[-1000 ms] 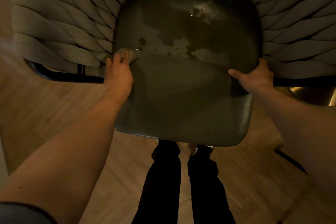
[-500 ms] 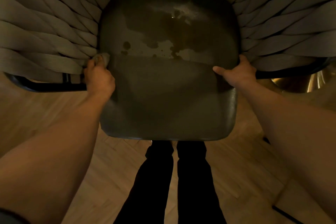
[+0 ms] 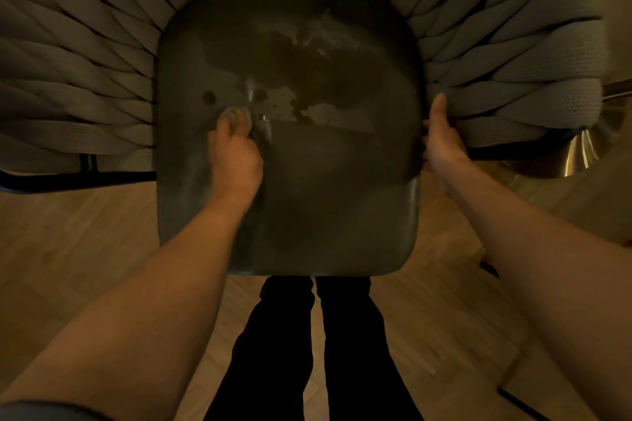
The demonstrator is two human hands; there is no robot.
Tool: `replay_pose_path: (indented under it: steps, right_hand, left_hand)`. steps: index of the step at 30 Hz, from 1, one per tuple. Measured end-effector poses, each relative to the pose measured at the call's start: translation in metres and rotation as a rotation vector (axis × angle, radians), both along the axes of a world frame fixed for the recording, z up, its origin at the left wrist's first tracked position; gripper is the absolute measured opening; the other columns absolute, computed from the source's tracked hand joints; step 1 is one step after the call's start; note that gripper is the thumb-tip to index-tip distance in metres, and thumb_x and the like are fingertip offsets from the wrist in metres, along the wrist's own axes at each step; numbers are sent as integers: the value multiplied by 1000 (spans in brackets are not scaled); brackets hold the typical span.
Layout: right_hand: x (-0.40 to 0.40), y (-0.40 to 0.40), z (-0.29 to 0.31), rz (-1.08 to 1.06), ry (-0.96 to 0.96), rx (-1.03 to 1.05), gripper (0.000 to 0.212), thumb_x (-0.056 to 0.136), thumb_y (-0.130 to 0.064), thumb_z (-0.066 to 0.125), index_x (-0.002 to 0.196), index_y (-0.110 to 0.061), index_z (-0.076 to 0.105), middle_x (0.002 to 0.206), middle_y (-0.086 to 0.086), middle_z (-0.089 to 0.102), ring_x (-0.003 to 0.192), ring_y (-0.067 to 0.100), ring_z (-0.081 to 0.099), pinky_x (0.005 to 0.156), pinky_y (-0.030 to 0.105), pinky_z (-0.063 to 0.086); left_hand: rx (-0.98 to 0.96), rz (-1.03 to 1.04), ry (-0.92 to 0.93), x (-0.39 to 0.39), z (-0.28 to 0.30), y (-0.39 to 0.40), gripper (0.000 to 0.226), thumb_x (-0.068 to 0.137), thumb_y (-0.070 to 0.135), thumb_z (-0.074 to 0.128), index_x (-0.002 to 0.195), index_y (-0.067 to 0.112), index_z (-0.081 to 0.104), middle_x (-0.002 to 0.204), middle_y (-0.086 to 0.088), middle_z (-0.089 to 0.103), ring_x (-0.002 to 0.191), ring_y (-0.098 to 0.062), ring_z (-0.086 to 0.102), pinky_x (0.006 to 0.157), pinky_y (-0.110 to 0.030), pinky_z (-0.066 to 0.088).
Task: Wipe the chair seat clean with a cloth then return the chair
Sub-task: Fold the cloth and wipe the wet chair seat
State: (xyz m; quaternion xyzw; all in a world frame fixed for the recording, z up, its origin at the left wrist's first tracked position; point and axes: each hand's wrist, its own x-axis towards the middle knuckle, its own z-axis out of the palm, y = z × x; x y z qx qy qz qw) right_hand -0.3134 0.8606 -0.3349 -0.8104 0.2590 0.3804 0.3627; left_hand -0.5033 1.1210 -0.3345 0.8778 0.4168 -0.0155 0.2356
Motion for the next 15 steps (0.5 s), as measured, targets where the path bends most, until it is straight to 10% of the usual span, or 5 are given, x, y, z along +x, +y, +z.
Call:
replay_pose_path:
  steps: [10, 15]
  right_hand:
    - [2, -4, 0, -23, 31, 77, 160, 14, -115, 20, 137, -22, 63, 137, 5, 65, 125, 32, 61, 110, 50, 46]
    - [-11, 16, 46, -16, 29, 86, 75, 88, -86, 27, 96, -26, 71, 105, -1, 73, 100, 20, 68, 96, 38, 53]
  left_hand:
    - [-175, -401, -15, 93, 5, -176, 52, 96, 11, 40, 147, 12, 36, 140, -12, 43, 112, -34, 44, 99, -39, 35]
    - [-218, -594, 47, 109, 0, -207, 46, 91, 20, 43, 136, 15, 48, 131, -6, 48, 103, -27, 46, 84, -36, 41]
